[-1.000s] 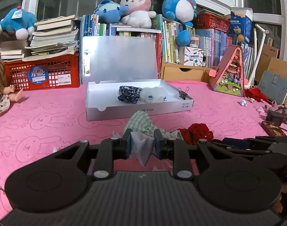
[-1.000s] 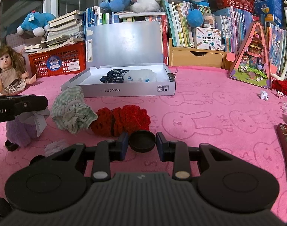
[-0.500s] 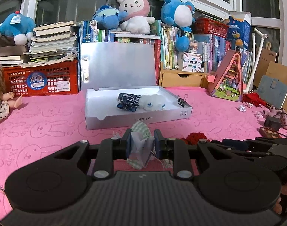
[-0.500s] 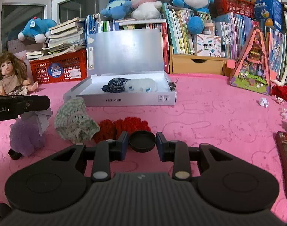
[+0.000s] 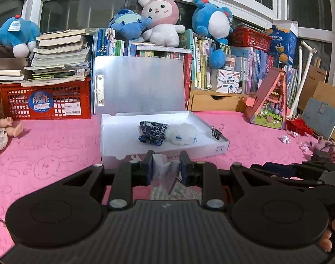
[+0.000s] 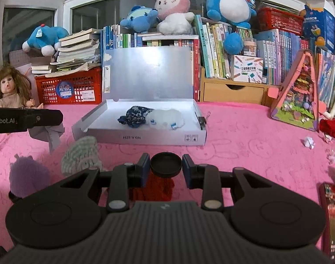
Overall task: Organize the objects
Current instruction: 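Carry the white tissue and black lid with both grippers over the white box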
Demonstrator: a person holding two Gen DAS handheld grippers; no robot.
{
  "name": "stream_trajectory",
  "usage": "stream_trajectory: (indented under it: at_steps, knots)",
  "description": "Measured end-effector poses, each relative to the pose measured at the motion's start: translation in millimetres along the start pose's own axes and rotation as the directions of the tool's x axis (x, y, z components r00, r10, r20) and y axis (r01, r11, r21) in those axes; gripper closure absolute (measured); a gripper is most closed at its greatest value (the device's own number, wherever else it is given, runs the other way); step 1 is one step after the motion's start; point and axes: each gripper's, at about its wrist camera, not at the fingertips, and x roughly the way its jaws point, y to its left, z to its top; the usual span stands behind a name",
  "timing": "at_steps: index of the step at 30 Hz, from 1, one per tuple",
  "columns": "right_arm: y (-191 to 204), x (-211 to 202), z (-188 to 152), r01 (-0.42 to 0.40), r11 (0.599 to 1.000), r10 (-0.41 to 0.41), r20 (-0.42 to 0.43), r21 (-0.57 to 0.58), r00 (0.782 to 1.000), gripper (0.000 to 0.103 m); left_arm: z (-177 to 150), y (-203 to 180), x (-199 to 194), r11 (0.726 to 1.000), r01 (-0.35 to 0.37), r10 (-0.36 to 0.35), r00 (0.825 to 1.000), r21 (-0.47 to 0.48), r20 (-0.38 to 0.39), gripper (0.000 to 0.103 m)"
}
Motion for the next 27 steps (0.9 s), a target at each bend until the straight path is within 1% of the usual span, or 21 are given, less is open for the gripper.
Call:
stream_trajectory:
  at_steps: [6, 9, 13, 17, 22, 27]
  knots:
    - [-9.2, 14.7, 25.6, -0.029, 0.999, 0.030, -0.023, 0.029, 0.999, 0.067, 25.3, 9.8, 17.5, 1.000, 0.005, -0.005, 1.000, -0.022, -0.005, 0.074]
    - [-13.2, 22.4, 41.1, -0.030, 0.999, 0.031, -0.021, 0.013, 0.999, 0.067, 36.9, 14.3, 28.4, 0.999, 0.012, -0.012, 1.000, -0.030, -0.004, 0.074]
    - [-20.1, 37.1, 63.9, -0.030, 1.000, 0.031, -0.029, 0.005, 0.999, 0.067, 51.9, 21.4, 47.7, 0.999, 0.015, -0.016, 1.000, -0.049, -0.019, 0.074]
    - [-28.1, 55.8, 87.4, -0.039, 0.999, 0.040, -0.054, 0.015, 0.998, 0.067, 74.9, 33.2, 73.1, 0.997, 0.020, -0.022, 0.999, -0.072, -0.031, 0.074]
    - [-43.3, 87.5, 116.7, -0.062, 0.994, 0.071, -0.102, 0.093, 0.992, 0.067, 101.8, 49.6, 111.1, 0.994, -0.008, 0.002, 0.998, -0.109, -0.058, 0.074]
    - [-61.3, 123.2, 134.4, -0.056, 0.981, 0.089, -0.173, 0.187, 0.981, 0.067, 118.3, 64.9, 152.0, 0.985, -0.037, 0.015, 0.992, -0.166, -0.129, 0.074]
